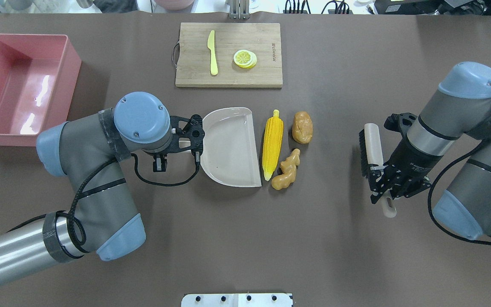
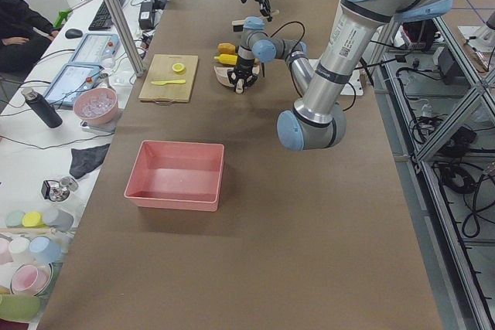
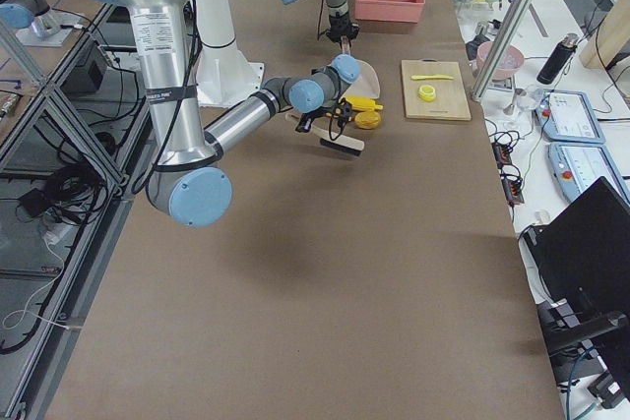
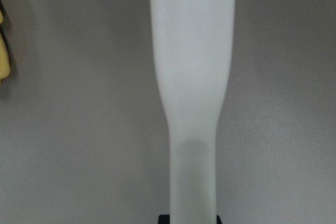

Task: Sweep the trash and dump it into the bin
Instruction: 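Slide the dustpan toward the corn while the right gripper lifts the brush, then move the brush with the right gripper behind the ginger and potato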

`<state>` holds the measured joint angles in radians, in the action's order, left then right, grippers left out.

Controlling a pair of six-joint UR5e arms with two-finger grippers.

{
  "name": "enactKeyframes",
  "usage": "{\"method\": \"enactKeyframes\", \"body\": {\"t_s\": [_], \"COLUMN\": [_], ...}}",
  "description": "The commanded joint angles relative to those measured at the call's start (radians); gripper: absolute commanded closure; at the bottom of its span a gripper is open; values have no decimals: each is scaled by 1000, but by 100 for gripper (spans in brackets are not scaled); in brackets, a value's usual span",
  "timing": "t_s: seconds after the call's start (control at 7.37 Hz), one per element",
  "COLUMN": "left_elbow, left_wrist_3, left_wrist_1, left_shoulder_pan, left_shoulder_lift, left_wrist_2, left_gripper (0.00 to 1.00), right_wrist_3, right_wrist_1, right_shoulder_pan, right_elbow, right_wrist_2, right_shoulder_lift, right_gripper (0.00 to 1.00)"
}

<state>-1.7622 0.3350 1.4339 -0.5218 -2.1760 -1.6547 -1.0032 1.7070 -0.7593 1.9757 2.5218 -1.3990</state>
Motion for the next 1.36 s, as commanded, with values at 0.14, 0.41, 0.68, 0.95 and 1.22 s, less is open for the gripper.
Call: {"method": "enactKeyframes", "body": {"t_s": [0.14,0.41,0.68,0.95,1.22], "left_elbow": [3,1,1,1,1], "left_wrist_3": [1,1,1,-1,-1], "left_wrist_1": [-9,-9,-10,-15,-15], "left_shoulder_pan": [2,2,2,2,2], "left_shoulder_lift": [-2,-5,-5,-7,-11], "left_wrist_2": [4,4,4,3,3], "left_gripper": [100,100,100,100,100], "right_wrist_3": [0,-2,-14,-6,3], "right_wrist_1": [0,0,57,100,99], "right_shoulder_pan": [17,53,64,72,115], "right_elbow": [0,-9,-35,-116,-127], "right_wrist_2": [0,-11,-62,-138,-204], "right_shoulder_lift": [9,40,124,198,204], "right_gripper": [100,100,100,100,100]}}
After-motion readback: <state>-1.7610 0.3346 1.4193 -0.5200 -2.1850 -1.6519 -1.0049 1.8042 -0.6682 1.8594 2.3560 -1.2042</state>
